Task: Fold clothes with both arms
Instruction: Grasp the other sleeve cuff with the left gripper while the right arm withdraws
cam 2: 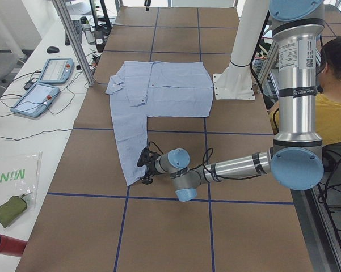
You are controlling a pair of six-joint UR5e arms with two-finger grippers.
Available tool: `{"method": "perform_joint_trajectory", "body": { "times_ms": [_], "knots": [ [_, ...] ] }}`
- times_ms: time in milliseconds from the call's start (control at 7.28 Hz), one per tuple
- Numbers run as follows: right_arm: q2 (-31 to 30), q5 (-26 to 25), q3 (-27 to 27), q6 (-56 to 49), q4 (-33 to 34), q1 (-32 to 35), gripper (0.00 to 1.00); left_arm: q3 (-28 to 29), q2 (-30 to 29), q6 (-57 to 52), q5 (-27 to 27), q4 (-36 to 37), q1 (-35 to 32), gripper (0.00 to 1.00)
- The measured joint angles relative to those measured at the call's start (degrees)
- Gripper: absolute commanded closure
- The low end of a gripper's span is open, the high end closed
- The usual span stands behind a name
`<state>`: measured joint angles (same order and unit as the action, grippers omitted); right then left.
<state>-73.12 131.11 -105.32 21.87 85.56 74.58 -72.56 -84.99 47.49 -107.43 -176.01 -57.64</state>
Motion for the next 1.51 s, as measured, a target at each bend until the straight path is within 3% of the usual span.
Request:
{"method": "perform_joint_trajectory", "body": {
  "times_ms": [137,412,549,687,824,1236,1511],
  "knots": [
    [-0.57,0.35,-0.24,-0.39,-0.26,0.49,0.0,0.77,-0.27,0.8,0.66,-0.08,0.63,0.15],
    [-0.85,0.4,-0.38,-0.51,-0.37,0.7,0.0,3.1,-1.44,1.16,1.14,-0.14,0.91,0.35],
    [-0.86,0.38,-0.4,-0.51,-0.39,0.73,0.0,4.33,-2.23,1.21,1.22,-0.16,0.93,0.52],
    [-0.87,0.38,-0.44,-0.5,-0.39,0.74,0.0,5.62,-3.24,1.28,1.25,-0.16,0.95,0.84],
    [-0.8,0.38,-0.5,-0.44,-0.39,0.74,0.0,6.65,-4.13,1.34,1.24,-0.19,0.95,1.0],
    [-0.75,0.36,-0.95,-0.06,-0.39,0.74,0.0,6.23,-4.68,1.03,0.0,-0.87,0.91,1.0],
    [-0.85,0.3,-1.3,0.13,-0.39,0.74,0.0,1.67,-4.44,0.68,-6.1,-0.67,-0.04,1.0]
  ]
}}
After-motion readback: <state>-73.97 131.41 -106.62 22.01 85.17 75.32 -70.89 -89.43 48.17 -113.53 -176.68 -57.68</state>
